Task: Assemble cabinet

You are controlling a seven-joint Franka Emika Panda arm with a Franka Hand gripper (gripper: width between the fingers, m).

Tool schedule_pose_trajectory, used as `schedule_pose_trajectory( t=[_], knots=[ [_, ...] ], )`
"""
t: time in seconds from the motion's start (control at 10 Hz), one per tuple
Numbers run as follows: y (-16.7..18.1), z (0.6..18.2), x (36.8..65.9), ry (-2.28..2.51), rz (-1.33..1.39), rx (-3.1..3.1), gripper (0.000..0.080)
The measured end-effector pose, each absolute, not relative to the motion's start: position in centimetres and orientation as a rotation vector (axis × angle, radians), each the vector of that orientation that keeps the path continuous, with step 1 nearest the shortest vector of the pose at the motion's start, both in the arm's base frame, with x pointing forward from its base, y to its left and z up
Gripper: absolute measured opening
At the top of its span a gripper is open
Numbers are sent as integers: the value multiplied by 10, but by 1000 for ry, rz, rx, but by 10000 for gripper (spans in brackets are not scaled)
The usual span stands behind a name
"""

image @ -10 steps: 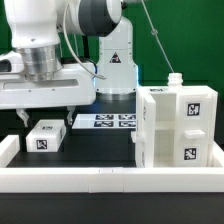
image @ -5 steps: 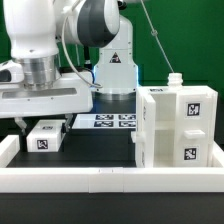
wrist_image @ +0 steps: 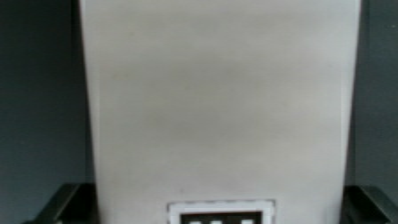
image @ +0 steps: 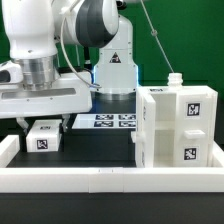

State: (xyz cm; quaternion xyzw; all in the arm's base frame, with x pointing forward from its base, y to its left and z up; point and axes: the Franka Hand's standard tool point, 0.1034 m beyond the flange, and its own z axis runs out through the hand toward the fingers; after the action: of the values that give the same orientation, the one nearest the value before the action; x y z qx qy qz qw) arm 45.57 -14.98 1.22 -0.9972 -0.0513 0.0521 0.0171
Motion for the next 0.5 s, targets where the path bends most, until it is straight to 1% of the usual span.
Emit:
schedule_pose_trajectory(
  t=[0.2,0.3,0.4,0.5],
  knots=[
    [-149,13,456,-147,165,-3099,552],
    [-141,24,463,-96,167,-3095,554],
    [-129,43,470,-46,170,-3081,554],
    [-115,66,475,-9,180,-3060,554]
  ],
)
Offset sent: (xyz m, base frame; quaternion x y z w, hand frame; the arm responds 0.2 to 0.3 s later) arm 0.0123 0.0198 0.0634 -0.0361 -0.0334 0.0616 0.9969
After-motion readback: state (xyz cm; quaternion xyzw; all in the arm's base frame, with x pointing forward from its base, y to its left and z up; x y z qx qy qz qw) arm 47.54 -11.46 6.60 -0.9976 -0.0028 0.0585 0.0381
